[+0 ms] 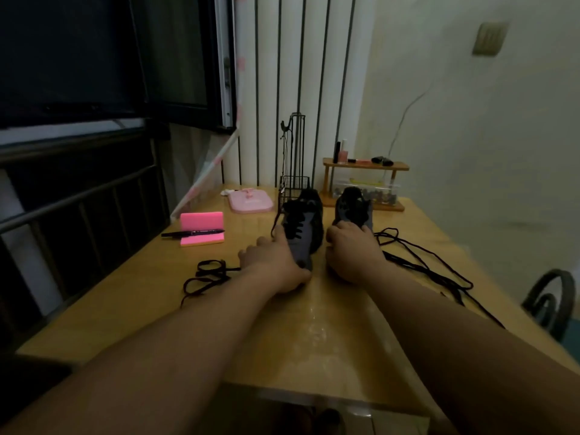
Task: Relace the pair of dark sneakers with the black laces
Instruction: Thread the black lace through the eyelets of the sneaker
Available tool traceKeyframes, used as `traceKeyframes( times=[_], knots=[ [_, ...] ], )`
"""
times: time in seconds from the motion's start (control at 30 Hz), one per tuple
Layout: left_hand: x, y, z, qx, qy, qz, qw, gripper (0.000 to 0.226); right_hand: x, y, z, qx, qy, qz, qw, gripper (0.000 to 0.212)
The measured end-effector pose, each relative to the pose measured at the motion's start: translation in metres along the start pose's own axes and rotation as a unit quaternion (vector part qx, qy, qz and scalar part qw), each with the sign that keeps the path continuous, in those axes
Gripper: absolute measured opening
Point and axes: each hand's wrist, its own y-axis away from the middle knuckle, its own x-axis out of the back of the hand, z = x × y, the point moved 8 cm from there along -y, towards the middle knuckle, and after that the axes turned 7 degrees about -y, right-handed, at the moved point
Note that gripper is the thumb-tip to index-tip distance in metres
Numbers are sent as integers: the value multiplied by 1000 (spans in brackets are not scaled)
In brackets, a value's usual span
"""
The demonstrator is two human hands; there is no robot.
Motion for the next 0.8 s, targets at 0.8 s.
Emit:
traceKeyframes(
  times=[0.8],
  knots=[
    [-39, 85, 13, -74, 309, 111, 942, 110, -2, 92, 28, -179, -336, 130, 915, 14]
  ],
)
